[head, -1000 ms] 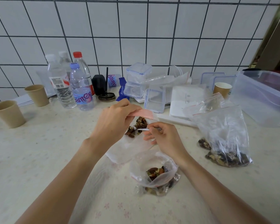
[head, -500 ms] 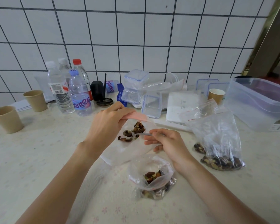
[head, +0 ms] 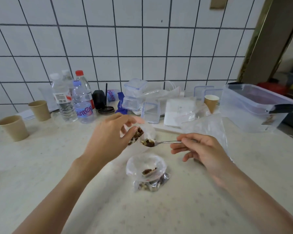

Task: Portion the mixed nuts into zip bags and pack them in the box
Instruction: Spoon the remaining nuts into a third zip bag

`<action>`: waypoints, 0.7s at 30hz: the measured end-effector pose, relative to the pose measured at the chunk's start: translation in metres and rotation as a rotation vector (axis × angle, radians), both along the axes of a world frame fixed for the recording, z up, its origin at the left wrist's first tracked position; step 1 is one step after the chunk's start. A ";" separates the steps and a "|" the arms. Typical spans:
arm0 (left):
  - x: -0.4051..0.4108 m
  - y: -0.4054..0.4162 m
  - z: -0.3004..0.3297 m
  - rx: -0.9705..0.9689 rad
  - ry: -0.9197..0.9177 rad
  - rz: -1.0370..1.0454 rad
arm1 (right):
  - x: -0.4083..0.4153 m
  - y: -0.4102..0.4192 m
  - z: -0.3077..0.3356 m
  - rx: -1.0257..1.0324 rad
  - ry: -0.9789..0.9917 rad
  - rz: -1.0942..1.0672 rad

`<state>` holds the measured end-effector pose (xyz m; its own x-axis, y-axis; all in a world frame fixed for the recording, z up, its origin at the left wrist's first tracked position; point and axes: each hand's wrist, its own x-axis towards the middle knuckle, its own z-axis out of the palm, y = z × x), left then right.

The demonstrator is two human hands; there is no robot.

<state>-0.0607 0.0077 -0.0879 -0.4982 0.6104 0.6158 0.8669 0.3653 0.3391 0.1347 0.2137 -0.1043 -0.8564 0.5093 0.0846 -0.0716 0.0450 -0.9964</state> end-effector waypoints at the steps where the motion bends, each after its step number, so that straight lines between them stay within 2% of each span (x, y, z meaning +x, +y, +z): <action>1: 0.005 -0.004 -0.004 -0.042 -0.048 0.037 | 0.009 -0.001 0.000 -0.002 -0.008 0.002; 5: 0.023 -0.013 -0.027 -0.332 -0.269 0.161 | 0.032 -0.006 -0.007 0.009 -0.040 0.007; 8: 0.035 -0.014 -0.040 -0.353 -0.495 0.074 | 0.034 -0.015 -0.013 0.152 -0.052 0.008; 10: 0.039 -0.015 -0.045 -0.338 -0.527 0.018 | 0.038 -0.020 -0.015 0.461 -0.081 0.006; 14: 0.041 -0.022 -0.042 -0.272 -0.560 -0.029 | 0.050 -0.022 -0.008 1.307 -0.071 0.079; 16: 0.040 -0.025 -0.039 -0.267 -0.578 -0.049 | 0.053 -0.022 -0.004 1.577 -0.005 0.129; 18: 0.039 -0.027 -0.037 -0.277 -0.571 -0.054 | 0.056 -0.024 -0.002 1.644 0.055 0.144; 21: 0.037 -0.027 -0.035 -0.311 -0.520 -0.026 | 0.057 -0.025 0.004 1.446 0.106 0.141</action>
